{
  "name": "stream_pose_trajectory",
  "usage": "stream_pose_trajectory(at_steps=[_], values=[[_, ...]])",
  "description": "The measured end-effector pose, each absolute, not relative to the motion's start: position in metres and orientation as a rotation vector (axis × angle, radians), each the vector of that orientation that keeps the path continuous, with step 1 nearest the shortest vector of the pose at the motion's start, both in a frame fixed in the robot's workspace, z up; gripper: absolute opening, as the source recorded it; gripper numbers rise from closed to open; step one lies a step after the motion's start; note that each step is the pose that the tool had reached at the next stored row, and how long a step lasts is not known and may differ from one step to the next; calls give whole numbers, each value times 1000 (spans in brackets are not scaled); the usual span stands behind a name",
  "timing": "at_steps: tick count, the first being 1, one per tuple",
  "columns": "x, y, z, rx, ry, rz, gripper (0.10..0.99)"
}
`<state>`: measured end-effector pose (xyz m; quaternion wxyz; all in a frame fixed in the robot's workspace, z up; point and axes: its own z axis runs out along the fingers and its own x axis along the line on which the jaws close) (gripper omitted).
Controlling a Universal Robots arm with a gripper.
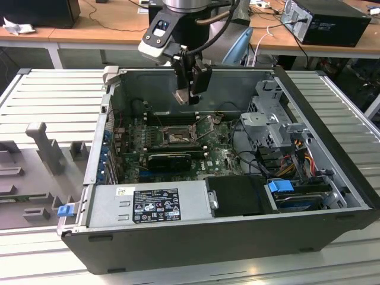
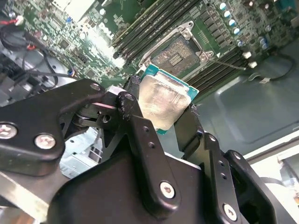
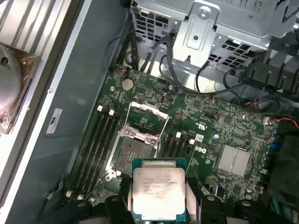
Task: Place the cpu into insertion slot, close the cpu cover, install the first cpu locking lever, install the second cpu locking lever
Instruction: 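Place the cpu into insertion slot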
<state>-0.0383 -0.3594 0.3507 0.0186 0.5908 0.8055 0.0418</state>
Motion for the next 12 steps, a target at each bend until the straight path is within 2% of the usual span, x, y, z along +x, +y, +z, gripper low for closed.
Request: stream_pose_trajectory(at_steps=[12], values=[[-38, -359, 349, 2054, 2314, 124, 541]])
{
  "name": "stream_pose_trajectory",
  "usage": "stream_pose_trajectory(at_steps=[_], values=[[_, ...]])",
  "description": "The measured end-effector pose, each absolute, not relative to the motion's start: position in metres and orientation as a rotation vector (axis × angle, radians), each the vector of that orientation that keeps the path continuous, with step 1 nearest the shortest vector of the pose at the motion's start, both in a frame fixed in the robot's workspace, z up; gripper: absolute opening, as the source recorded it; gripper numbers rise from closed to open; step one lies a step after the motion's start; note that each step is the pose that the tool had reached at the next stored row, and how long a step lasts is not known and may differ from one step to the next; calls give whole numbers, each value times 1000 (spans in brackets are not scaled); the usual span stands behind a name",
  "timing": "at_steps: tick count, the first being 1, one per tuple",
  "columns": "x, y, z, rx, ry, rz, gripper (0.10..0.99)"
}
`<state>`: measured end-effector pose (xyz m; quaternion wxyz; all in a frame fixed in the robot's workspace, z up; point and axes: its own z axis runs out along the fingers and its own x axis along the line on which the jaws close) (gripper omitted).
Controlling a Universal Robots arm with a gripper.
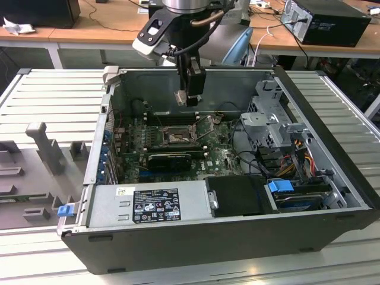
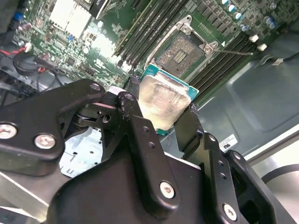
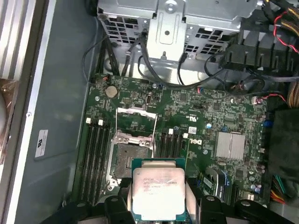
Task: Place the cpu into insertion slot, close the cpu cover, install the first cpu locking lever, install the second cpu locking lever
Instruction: 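Place the cpu into insertion slot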
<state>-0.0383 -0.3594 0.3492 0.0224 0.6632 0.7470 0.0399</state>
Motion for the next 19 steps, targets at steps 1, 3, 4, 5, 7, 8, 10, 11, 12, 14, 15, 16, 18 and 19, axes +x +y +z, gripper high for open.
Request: stream_pose_trajectory(at_steps=[1, 3, 4, 5, 7, 8, 10, 11, 12, 14, 15, 16, 18, 19], values=[[-38, -359, 349, 2070, 2299, 123, 541], [-38, -359, 349, 2109, 2261, 122, 541], [-38, -359, 349, 2126, 2245, 121, 541], [-38, -359, 349, 2151, 2220, 120, 541], [-38, -359, 348, 2193, 2177, 119, 541], [-38, -359, 348, 2211, 2158, 118, 541], [-38, -359, 347, 2272, 2089, 116, 541], [-38, -359, 346, 2281, 2080, 115, 541], [-38, -359, 345, 2281, 2080, 115, 541], [-38, -359, 343, 2268, 2097, 112, 541], [-38, -359, 343, 2254, 2113, 113, 541], [-38, -359, 342, 2229, 2141, 113, 541], [-39, -359, 339, 2197, 2177, 113, 541], [-39, -359, 338, 2193, 2182, 113, 541]])
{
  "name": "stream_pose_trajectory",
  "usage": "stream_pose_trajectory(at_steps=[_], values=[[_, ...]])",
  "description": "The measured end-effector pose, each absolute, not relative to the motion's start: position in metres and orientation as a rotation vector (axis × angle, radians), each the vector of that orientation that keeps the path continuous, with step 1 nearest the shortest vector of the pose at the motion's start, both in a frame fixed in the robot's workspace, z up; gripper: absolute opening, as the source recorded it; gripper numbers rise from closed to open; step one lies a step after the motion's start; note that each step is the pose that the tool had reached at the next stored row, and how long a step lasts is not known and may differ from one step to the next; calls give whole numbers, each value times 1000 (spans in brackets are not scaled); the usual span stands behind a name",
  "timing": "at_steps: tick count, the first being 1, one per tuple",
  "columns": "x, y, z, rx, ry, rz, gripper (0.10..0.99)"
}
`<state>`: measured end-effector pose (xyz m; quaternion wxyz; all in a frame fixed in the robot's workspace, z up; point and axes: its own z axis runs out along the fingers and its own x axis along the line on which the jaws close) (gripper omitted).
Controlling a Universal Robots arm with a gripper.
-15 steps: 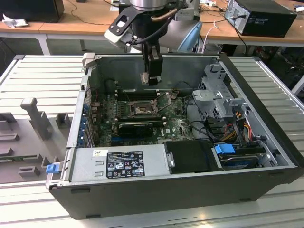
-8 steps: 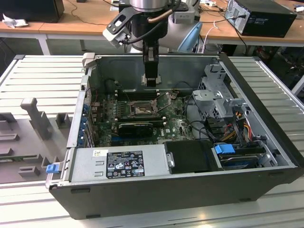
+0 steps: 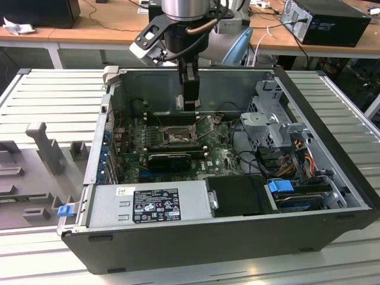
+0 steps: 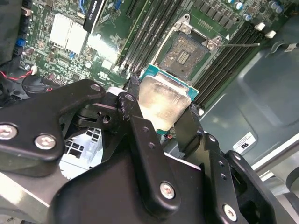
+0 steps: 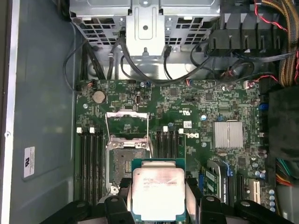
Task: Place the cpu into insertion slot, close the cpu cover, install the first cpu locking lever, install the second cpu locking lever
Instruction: 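Place the cpu into insertion slot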
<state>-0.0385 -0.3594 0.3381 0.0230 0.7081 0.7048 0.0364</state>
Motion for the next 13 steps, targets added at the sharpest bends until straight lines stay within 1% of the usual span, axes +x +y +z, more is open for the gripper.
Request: stream_pose_trajectory(at_steps=[13], values=[[-39, -359, 318, 2190, 2195, 122, 541]])
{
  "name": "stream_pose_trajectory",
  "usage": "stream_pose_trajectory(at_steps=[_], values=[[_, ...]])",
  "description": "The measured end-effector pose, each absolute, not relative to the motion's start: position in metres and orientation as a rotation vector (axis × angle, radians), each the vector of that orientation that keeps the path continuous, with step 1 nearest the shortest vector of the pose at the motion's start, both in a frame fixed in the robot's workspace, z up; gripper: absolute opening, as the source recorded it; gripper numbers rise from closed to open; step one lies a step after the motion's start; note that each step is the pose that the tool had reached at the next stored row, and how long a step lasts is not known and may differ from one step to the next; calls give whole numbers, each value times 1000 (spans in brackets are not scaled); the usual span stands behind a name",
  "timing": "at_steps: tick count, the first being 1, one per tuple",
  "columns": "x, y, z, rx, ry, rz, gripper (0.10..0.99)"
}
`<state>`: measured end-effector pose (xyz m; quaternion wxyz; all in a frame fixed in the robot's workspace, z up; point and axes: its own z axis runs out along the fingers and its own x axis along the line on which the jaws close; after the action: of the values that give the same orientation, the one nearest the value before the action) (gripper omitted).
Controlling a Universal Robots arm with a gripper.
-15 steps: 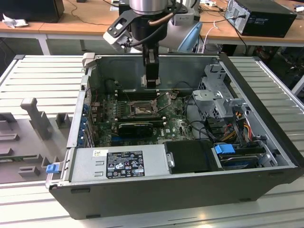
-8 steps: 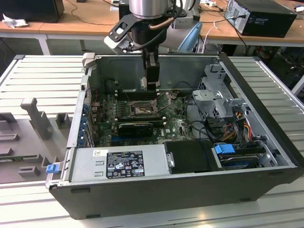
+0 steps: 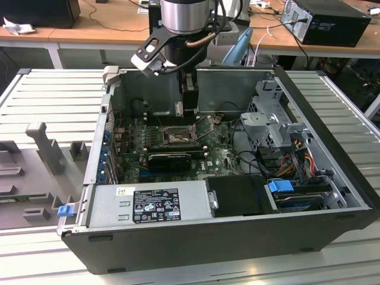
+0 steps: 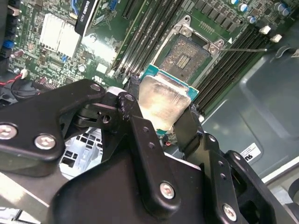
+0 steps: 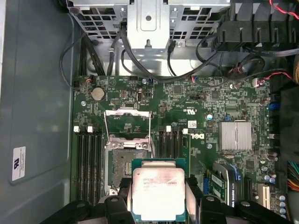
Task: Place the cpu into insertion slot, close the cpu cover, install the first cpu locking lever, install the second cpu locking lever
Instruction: 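Place the cpu into insertion slot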
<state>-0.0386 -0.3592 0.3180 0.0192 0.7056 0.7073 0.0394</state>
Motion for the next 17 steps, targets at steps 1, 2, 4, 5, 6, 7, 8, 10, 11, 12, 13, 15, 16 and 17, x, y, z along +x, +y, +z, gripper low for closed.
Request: stream_pose_trajectory(at_steps=[1, 2, 4, 5, 6, 7, 8, 10, 11, 12, 13, 15, 16, 17], values=[[-39, -359, 317, 2190, 2195, 122, 541], [-39, -359, 317, 2190, 2195, 122, 541], [-39, -359, 316, 2190, 2196, 121, 541], [-39, -359, 316, 2192, 2197, 119, 541], [-39, -359, 315, 2193, 2198, 116, 541], [-39, -359, 314, 2194, 2199, 114, 541], [-39, -359, 313, 2195, 2200, 112, 541], [-39, -359, 312, 2196, 2201, 111, 541], [-40, -359, 311, 2196, 2201, 110, 541], [-41, -359, 309, 2196, 2201, 111, 541], [-41, -359, 308, 2196, 2201, 110, 541], [-42, -359, 303, 2196, 2201, 110, 541], [-43, -359, 301, 2196, 2201, 111, 541], [-44, -359, 298, 2196, 2201, 111, 541]])
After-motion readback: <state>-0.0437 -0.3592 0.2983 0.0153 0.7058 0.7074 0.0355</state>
